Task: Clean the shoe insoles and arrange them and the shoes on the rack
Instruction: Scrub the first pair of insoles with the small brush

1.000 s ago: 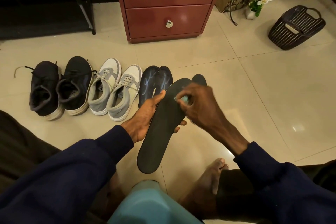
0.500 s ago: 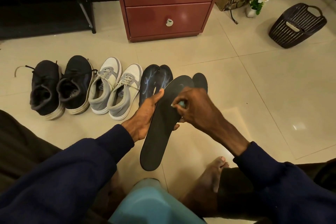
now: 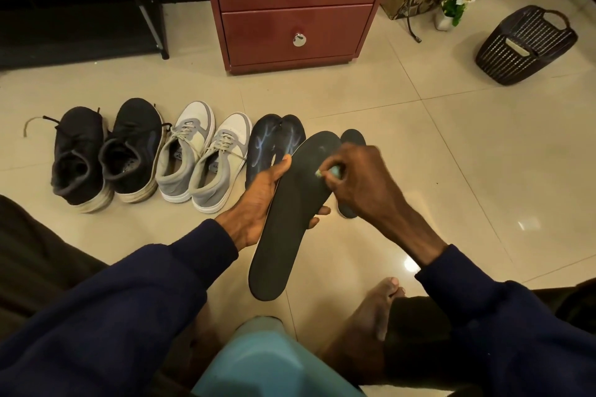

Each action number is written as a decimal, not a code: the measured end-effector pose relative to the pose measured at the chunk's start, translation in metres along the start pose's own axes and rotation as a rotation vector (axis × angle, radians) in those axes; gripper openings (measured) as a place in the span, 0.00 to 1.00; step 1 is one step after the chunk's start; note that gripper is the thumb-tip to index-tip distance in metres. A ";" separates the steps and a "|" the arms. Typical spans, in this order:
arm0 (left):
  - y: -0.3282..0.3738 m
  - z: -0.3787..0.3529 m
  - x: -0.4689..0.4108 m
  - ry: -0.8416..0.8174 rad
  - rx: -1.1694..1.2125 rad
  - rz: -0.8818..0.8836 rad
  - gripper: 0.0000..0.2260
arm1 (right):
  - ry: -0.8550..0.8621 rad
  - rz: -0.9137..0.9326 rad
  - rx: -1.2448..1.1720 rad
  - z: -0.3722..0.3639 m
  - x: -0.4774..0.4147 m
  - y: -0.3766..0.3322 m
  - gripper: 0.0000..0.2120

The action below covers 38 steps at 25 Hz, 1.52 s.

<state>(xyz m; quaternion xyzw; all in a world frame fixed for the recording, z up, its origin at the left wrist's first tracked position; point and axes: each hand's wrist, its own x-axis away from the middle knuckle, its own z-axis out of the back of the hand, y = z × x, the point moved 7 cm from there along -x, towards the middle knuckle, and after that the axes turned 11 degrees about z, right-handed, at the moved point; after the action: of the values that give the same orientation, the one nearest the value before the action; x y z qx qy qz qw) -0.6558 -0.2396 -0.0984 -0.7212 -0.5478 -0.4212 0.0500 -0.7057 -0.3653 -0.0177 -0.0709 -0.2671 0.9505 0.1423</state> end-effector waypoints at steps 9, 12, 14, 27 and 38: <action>-0.003 0.005 -0.003 -0.005 -0.008 0.009 0.30 | -0.093 0.069 -0.085 -0.011 0.004 -0.014 0.03; -0.004 -0.002 -0.002 -0.024 0.001 0.032 0.30 | 0.104 -0.059 0.080 0.013 -0.006 0.023 0.04; -0.004 -0.002 -0.002 -0.026 -0.004 0.031 0.30 | 0.134 -0.111 0.083 0.015 -0.002 0.030 0.05; -0.007 -0.003 0.001 -0.035 -0.023 0.067 0.29 | 0.161 -0.024 -0.036 0.000 0.002 0.013 0.06; -0.009 0.002 -0.002 -0.058 -0.025 0.075 0.30 | 0.116 0.007 -0.086 -0.007 0.000 0.005 0.04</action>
<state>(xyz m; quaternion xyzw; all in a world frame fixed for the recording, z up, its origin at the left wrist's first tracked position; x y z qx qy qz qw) -0.6622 -0.2368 -0.1040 -0.7536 -0.5163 -0.4048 0.0407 -0.7057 -0.3655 -0.0262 -0.1330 -0.2988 0.9329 0.1508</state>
